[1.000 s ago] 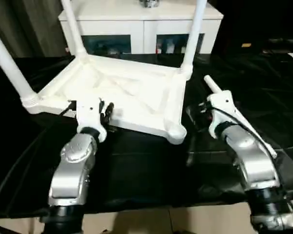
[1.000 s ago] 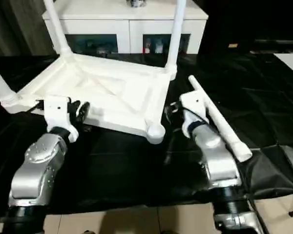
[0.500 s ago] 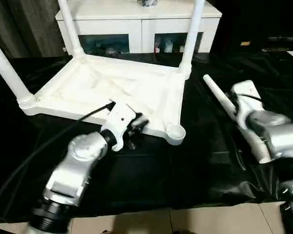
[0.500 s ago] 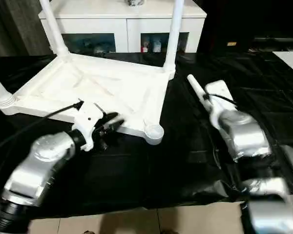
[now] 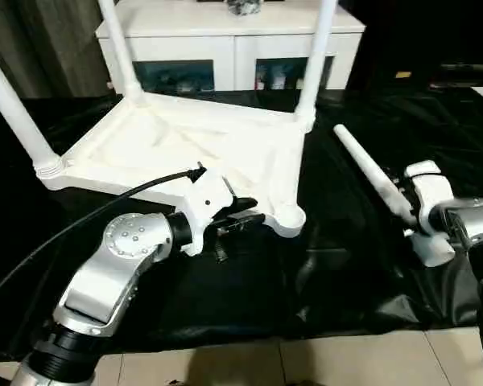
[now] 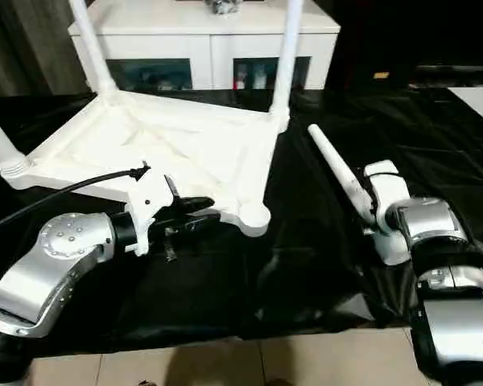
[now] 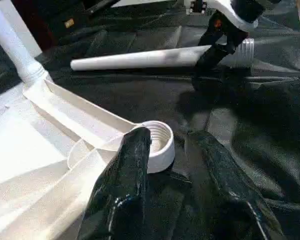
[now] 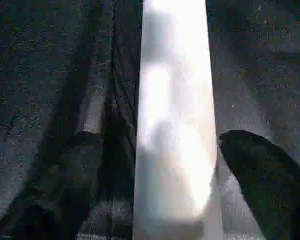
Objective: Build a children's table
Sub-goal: Insert table leg to table base
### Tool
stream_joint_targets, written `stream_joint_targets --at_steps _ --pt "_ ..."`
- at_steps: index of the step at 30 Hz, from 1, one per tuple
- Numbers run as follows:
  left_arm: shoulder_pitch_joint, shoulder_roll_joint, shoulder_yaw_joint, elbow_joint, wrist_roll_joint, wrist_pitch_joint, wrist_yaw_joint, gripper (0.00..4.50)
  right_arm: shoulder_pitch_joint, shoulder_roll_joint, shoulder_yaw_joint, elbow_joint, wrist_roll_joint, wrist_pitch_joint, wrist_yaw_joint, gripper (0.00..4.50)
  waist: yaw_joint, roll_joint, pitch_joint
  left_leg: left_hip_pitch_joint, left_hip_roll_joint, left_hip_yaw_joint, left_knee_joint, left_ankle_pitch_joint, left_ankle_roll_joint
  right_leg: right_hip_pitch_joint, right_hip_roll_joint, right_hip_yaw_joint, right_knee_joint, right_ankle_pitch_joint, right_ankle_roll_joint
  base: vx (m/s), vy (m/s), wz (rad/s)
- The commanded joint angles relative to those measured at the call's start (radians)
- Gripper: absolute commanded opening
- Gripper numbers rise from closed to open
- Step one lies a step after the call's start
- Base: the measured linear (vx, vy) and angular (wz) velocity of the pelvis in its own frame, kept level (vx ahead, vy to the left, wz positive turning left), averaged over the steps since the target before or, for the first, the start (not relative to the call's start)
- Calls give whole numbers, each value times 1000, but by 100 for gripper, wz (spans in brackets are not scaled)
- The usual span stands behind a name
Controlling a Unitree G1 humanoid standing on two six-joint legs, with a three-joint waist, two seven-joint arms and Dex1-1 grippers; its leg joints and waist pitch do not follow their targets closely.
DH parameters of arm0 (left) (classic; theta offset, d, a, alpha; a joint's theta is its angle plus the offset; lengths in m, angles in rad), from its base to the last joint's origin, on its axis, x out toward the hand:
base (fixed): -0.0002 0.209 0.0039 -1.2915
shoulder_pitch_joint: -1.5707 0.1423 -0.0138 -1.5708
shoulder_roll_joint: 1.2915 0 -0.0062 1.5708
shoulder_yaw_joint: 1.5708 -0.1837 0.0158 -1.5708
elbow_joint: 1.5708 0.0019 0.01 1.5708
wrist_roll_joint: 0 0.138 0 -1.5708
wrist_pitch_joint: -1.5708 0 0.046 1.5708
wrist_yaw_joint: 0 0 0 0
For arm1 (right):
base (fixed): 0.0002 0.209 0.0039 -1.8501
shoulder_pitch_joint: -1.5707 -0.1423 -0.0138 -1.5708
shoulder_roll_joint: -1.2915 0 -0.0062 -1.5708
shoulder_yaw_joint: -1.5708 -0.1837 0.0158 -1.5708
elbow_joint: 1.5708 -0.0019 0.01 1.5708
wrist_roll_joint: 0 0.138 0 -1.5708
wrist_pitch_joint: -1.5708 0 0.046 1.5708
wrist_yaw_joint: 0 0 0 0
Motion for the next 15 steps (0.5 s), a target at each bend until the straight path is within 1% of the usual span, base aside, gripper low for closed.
stream_joint_targets --at_steps 1,2,3,4,7,8,9,13,14,15 --pt "-13 11 5 -18 -1 4 -11 147 -28 -10 -14 35 2 -18 15 380 -4 -16 -59 9 -7 14 -64 -345 11 42 -10 2 -74 -405 -202 0 0 0" --pt "-14 13 5 -18 0 4 -11 147 -30 -11 -14 41 1 -19 17 380 -4 -15 -59 10 -6 14 -64 -346 10 41 -10 2 -74 -407 -203 0 0 0" --pt "-16 13 9 -21 0 8 -11 147 -40 -15 -10 63 -2 -24 29 364 -4 -15 -59 9 -6 14 -64 -346 11 42 -10 2 -74 -405 -202 0 0 0" --pt "-17 14 10 -22 -2 10 -11 147 -45 -16 -8 73 -4 -26 34 356 -4 -17 -60 8 -6 14 -64 -344 12 42 -9 2 -73 -403 -203 0 0 0" --pt "-17 16 10 -23 -1 10 -12 147 -49 -20 -5 88 -8 -35 40 331 -3 -16 -60 7 -5 13 -63 -342 14 42 -10 1 -72 -399 -206 0 0 0" --pt "-17 18 9 -23 -1 10 -11 147 -54 -21 -1 103 -11 -41 48 331 -3 -16 -60 7 -5 14 -63 -341 15 41 -9 1 -72 -396 -206 0 0 0" --pt "-18 20 9 -24 -2 9 -10 147 -56 -24 3 115 -16 -47 51 317 -4 -19 -63 5 -5 13 -62 -332 17 42 -10 1 -68 -384 -213 0 0 0" --pt "-20 26 10 -25 -5 7 -1 147 -70 -31 5 151 -27 -68 48 287 -1 -18 -63 5 -4 16 -61 -309 24 42 -10 2 -66 -356 -225 0 0 0" --pt "-20 27 10 -24 -3 6 0 147 -72 -32 5 155 -28 -70 47 264 -1 -17 -63 4 -4 16 -61 -305 24 43 -10 2 -65 -352 -227 0 0 0" --pt "-20 29 10 -23 0 3 0 147 -75 -32 4 162 -28 -74 47 264 0 -16 -64 4 -4 16 -60 -298 26 43 -10 2 -64 -341 -230 0 0 0"
